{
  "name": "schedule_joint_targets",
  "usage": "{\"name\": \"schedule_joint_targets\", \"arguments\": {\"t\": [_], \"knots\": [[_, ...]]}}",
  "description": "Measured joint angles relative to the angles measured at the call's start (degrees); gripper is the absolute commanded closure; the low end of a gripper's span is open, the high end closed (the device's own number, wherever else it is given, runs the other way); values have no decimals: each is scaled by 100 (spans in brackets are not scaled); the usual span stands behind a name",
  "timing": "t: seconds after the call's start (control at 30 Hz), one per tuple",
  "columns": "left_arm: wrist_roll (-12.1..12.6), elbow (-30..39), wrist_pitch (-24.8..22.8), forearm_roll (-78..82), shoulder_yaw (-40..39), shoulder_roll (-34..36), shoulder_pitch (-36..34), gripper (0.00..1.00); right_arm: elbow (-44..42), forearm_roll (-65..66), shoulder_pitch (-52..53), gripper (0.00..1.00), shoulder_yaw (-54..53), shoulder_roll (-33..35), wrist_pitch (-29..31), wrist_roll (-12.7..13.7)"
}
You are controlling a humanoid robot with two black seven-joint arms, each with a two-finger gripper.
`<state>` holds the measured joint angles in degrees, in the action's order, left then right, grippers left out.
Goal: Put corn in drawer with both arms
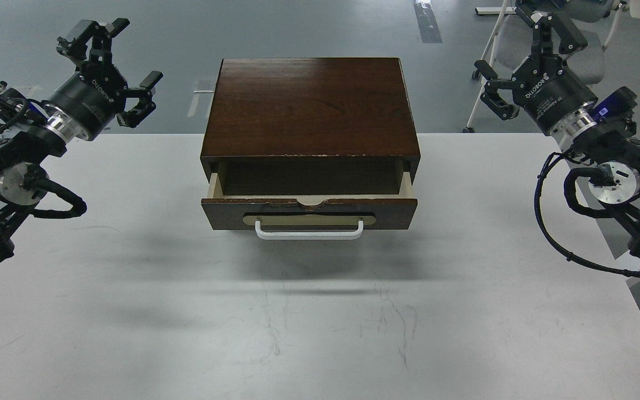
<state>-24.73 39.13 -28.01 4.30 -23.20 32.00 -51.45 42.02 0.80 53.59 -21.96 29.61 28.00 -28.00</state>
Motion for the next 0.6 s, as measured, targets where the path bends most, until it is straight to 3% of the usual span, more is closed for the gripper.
{"name": "schedule_joint_targets", "arguments": {"t": [0.6], "knots": [[67, -349, 1, 0, -35, -515, 45, 2, 56, 14, -200, 0, -11, -23, 0, 0]]}}
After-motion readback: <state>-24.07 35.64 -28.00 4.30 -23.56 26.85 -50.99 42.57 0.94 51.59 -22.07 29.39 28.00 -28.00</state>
